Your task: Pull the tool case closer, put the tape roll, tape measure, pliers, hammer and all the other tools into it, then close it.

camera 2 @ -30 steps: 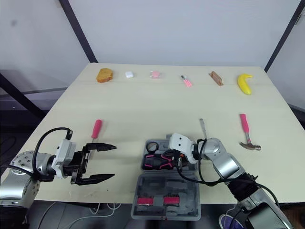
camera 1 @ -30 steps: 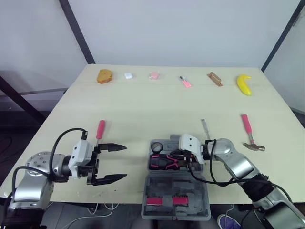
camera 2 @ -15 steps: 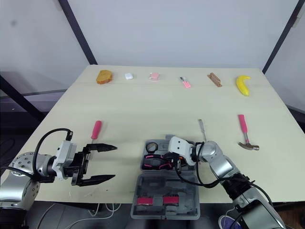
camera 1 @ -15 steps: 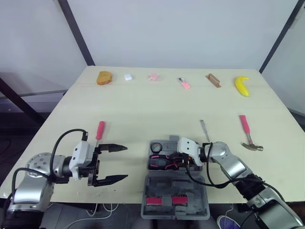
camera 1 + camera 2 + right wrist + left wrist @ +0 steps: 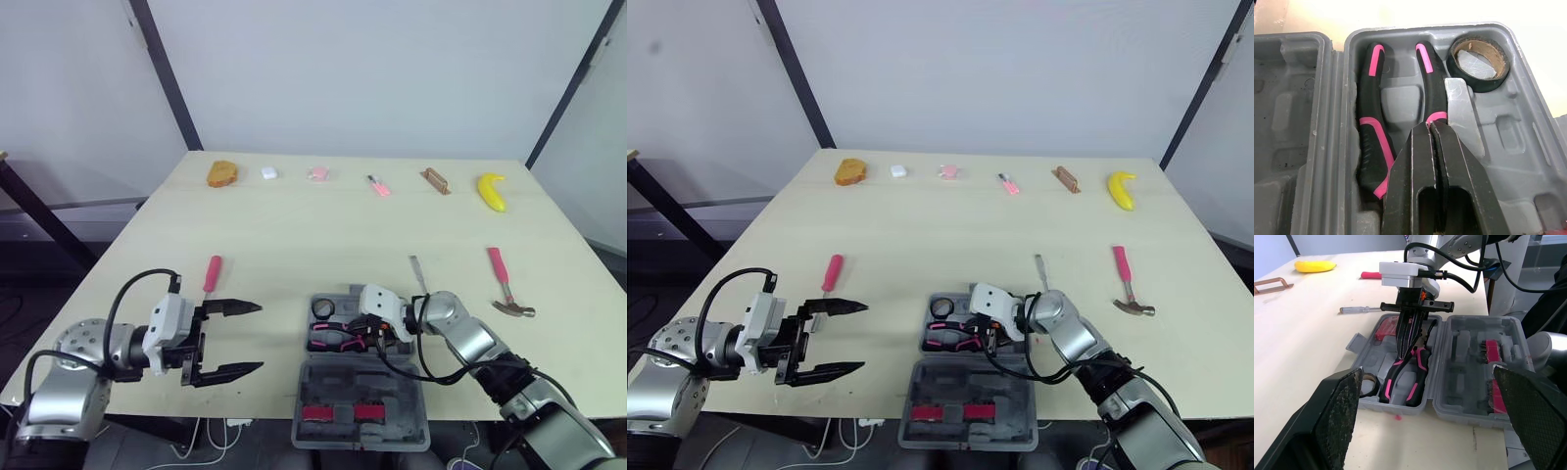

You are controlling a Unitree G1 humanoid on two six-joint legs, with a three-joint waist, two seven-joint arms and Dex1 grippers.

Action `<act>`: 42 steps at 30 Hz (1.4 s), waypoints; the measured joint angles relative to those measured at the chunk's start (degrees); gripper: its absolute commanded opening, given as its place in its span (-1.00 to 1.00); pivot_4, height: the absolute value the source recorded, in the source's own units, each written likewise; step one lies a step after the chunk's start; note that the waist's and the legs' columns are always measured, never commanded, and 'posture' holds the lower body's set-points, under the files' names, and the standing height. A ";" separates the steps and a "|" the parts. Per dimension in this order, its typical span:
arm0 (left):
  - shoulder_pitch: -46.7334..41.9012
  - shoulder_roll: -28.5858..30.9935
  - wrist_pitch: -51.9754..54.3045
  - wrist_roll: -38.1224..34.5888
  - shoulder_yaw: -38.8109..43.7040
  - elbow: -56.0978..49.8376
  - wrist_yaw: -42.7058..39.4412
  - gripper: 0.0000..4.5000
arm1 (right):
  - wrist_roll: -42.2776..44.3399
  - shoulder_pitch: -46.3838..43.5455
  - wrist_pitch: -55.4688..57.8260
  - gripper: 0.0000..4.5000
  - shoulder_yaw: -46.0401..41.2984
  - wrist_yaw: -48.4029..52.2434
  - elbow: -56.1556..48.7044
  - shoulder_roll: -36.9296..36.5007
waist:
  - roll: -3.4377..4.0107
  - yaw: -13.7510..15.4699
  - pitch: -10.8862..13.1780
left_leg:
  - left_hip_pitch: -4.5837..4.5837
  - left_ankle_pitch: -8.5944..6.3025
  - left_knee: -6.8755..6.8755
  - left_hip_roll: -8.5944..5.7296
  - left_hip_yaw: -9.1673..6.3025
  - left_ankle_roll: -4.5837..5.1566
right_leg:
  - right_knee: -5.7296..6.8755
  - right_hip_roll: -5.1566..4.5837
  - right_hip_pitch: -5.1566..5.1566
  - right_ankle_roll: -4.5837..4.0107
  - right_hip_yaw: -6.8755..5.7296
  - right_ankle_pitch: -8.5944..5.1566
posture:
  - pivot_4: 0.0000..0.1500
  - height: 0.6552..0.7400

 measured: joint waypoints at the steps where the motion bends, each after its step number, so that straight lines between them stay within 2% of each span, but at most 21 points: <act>1: 0.18 0.00 0.23 -0.01 0.00 -0.35 0.26 1.00 | 0.28 0.70 -0.10 -0.98 -0.64 -0.11 -0.54 -0.01 | 0.03 0.05 0.02 | -0.04 0.00 0.00 0.00 0.00 0.00 | -0.02 -0.02 -0.01 0.00 0.00 0.00 | 1.00 1.00; 7: 1.58 -0.05 1.26 -0.01 -0.01 -1.08 0.97 1.00 | 2.65 3.91 -1.83 -0.98 -4.72 -0.47 -3.75 -0.42 | 0.23 0.17 0.61 | -0.36 0.00 0.00 -0.07 0.03 0.00 | -0.11 -0.14 -0.21 0.03 0.00 0.00 | 1.00 1.00; 9: 2.18 -0.19 1.51 -0.02 0.00 -1.23 1.49 1.00 | 4.50 6.16 -2.28 -0.98 -6.80 -0.76 -5.34 -1.04 | 0.39 0.27 0.77 | -0.87 0.00 0.05 -0.10 0.00 0.00 | -0.08 -0.16 -0.61 0.04 -0.02 0.01 | 1.00 1.00; 13: 3.26 -1.42 3.80 -1.19 2.19 -1.13 4.49 1.00 | 11.89 12.28 -7.12 -0.98 -17.12 -1.37 -11.27 -3.27 | 0.46 0.03 0.94 | -1.95 0.00 0.14 -0.11 -0.06 0.00 | 0.03 -0.10 -1.68 0.34 -0.06 0.21 | 1.00 1.00; 19: 7.90 -5.43 3.84 -2.22 8.64 -0.58 10.54 1.00 | 17.17 23.01 -10.32 -0.98 -29.20 -4.31 -16.10 -6.70 | 0.49 0.00 1.13 | -2.05 -0.02 0.01 -0.07 -0.10 0.02 | -0.13 -0.07 -1.71 0.34 -0.10 0.16 | 1.00 1.00; 26: 13.21 -9.79 3.31 -2.28 15.84 5.04 16.42 1.00 | 22.38 34.07 -14.47 -0.98 -43.30 -7.04 -15.43 -9.21 | 0.34 0.02 1.44 | -1.97 -0.01 0.12 -0.10 -0.03 0.02 | -0.07 -0.06 -1.67 0.35 -0.03 0.15 | 1.00 1.00; 29: 13.78 -11.23 2.39 -2.26 17.98 7.54 18.23 1.00 | 23.78 37.40 -16.46 -0.61 -47.84 -8.12 -13.92 -9.16 | 0.28 0.08 1.47 | -1.93 -0.01 0.15 -0.11 -0.04 0.02 | -0.06 -0.05 -1.62 0.35 -0.03 0.15 | 1.00 1.00; 36: 15.93 -15.60 0.22 -2.22 24.49 14.92 25.43 1.00 | 30.12 48.37 -20.81 0.98 -61.23 -11.32 -9.72 -6.07 | 0.23 -0.02 1.50 | -1.95 -0.02 0.09 -0.11 0.04 0.02 | -0.12 -0.10 -1.63 0.37 0.04 0.14 | 1.00 1.00; 42: 16.02 -16.21 -1.42 -0.89 24.44 18.70 27.43 1.00 | 32.80 50.50 -21.44 0.98 -64.00 -11.27 -6.36 -5.05 | 0.15 -0.13 1.53 | -1.61 -0.01 0.11 -0.03 0.11 0.02 | -0.03 -0.09 -1.43 0.12 0.15 0.02 | 1.00 1.00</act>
